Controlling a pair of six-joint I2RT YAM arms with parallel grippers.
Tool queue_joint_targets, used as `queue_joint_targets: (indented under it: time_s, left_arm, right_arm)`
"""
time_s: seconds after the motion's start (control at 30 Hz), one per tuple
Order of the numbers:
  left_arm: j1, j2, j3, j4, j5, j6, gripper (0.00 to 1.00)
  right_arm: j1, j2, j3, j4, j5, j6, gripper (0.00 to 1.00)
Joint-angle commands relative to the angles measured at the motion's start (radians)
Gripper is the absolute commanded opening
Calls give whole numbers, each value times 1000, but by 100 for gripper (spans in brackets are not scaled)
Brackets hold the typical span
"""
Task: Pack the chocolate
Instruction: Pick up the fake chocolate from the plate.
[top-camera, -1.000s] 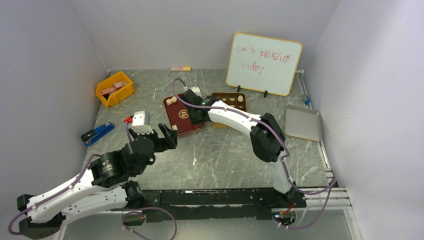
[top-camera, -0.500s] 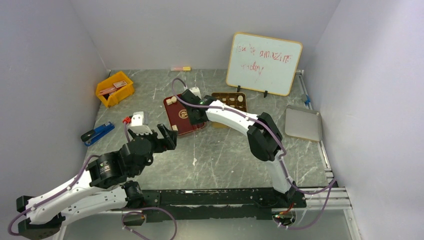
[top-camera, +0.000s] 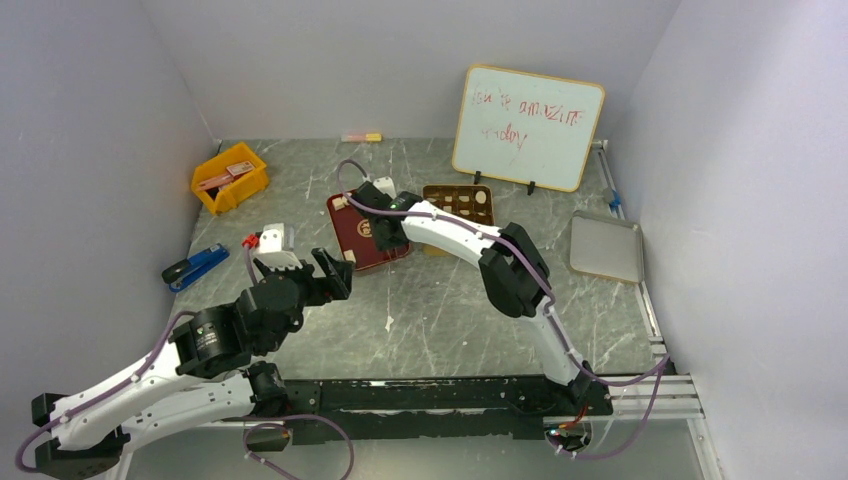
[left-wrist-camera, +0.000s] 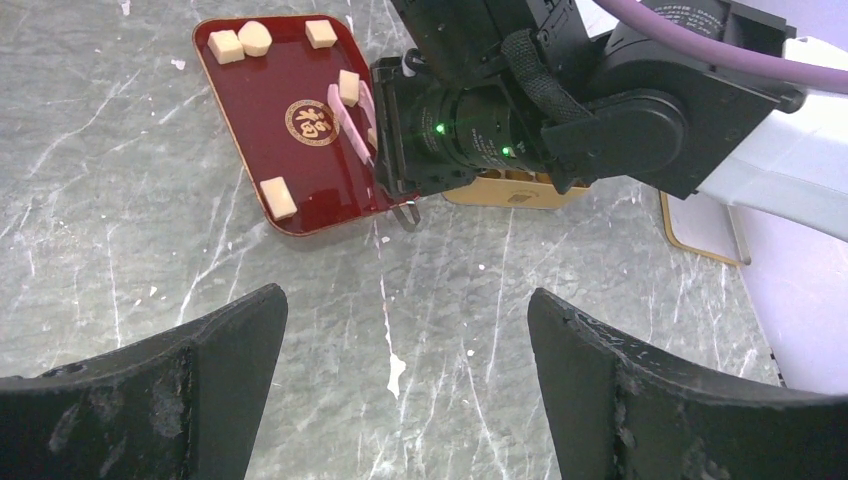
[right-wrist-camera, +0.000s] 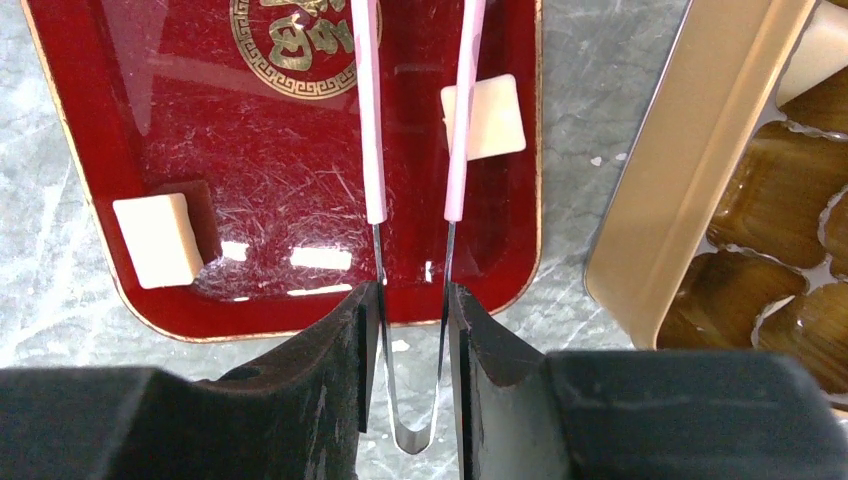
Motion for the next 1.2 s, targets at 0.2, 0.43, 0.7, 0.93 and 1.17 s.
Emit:
queue_joint_targets:
  time_s: [0.2, 0.43, 0.7, 0.93, 1.17]
  left_arm:
    - [-5, 2, -9, 17, 9, 9, 95]
    - [-5, -7, -9, 6, 5, 1, 95]
    - [-5, -4, -2, -11, -4, -9, 95]
    - [-5, 3, 9, -23, -15, -16, 94]
    - [-5, 13, 10, -25, -12, -28, 94]
  right_arm:
    - [-5, 50, 107, -20, 37, 16, 31]
    - [-10, 45, 103, -15, 48, 13, 17]
    - [-9, -41, 9, 40, 65, -1, 4]
    - [-6, -131, -56, 72, 62, -34, 2]
    - [0, -190, -82, 78, 53, -61, 0]
